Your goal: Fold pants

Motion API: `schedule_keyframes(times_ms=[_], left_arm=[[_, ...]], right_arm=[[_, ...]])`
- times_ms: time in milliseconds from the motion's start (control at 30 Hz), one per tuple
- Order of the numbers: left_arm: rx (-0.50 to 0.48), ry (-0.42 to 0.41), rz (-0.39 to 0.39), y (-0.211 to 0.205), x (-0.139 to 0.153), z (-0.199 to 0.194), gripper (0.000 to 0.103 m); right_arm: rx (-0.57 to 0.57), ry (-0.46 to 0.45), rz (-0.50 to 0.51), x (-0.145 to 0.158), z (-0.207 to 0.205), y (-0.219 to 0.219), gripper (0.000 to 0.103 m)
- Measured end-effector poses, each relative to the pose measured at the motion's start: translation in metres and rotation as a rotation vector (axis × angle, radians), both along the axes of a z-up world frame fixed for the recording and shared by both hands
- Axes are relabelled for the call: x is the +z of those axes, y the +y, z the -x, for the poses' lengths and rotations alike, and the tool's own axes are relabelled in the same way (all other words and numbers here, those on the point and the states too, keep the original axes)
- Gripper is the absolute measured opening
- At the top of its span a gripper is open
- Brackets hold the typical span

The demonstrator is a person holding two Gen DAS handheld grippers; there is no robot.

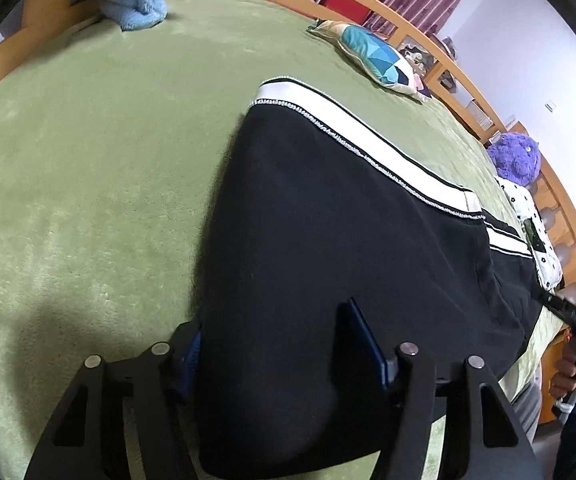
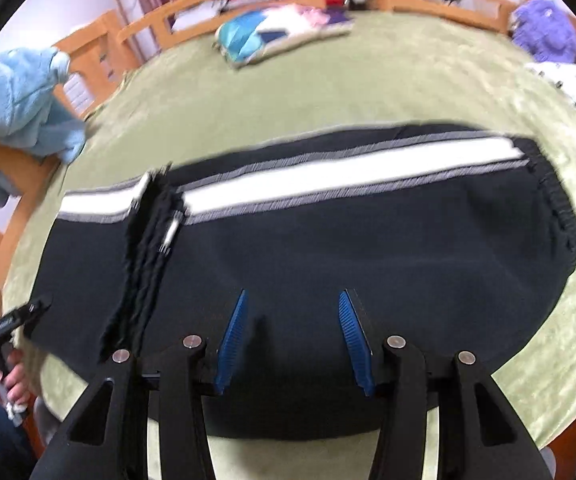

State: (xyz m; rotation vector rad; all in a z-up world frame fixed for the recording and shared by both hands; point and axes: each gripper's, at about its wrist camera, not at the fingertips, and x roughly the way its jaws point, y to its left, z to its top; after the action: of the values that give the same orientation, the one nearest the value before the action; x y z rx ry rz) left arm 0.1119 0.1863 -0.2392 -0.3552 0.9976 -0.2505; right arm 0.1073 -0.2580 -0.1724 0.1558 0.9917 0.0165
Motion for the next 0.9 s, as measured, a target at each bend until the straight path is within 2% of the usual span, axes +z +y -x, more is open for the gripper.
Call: schedule_keyframes(times_ms=[33,167,233,300,500,600,800,833,900], left_arm=[[0.003,-0.002,0.007,0.002,0.0,0.001,0.058],[0.021,0.001,0.041,0.007,-0.002,0.001,0.055],[0.022,0.004,0.047,0.009,-0.002,0.002,0.054],[0.019,0.007,0.054,0.01,-0.003,0.002,0.054],[0.011,0.026,0.072,0.012,-0.006,0.0,0.054],[0.012,0.044,0.09,0.014,-0.008,-0.003,0.055],[0.023,0.042,0.11,0.014,-0.009,-0.006,0.054],[0.024,0.037,0.105,0.014,-0.008,-0.005,0.05],[0.022,0.026,0.109,0.013,-0.007,-0.004,0.048]], right_arm=[[-0.009,-0.021,0.014,0.0,0.004,-0.007,0.051],[-0.021,-0.006,0.09,-0.004,-0.002,-0.006,0.052],[-0.027,-0.011,0.101,-0.005,0.004,-0.01,0.064],[-0.033,-0.02,0.088,-0.004,0.007,-0.015,0.068],[-0.081,0.035,0.022,-0.014,0.006,-0.028,0.068],[-0.12,0.02,-0.042,-0.015,0.009,-0.039,0.064],[-0.141,-0.033,0.072,-0.006,0.012,-0.041,0.064],[-0.14,-0.034,0.065,-0.005,0.012,-0.041,0.064],[-0.135,-0.027,0.03,-0.004,0.012,-0.042,0.063]])
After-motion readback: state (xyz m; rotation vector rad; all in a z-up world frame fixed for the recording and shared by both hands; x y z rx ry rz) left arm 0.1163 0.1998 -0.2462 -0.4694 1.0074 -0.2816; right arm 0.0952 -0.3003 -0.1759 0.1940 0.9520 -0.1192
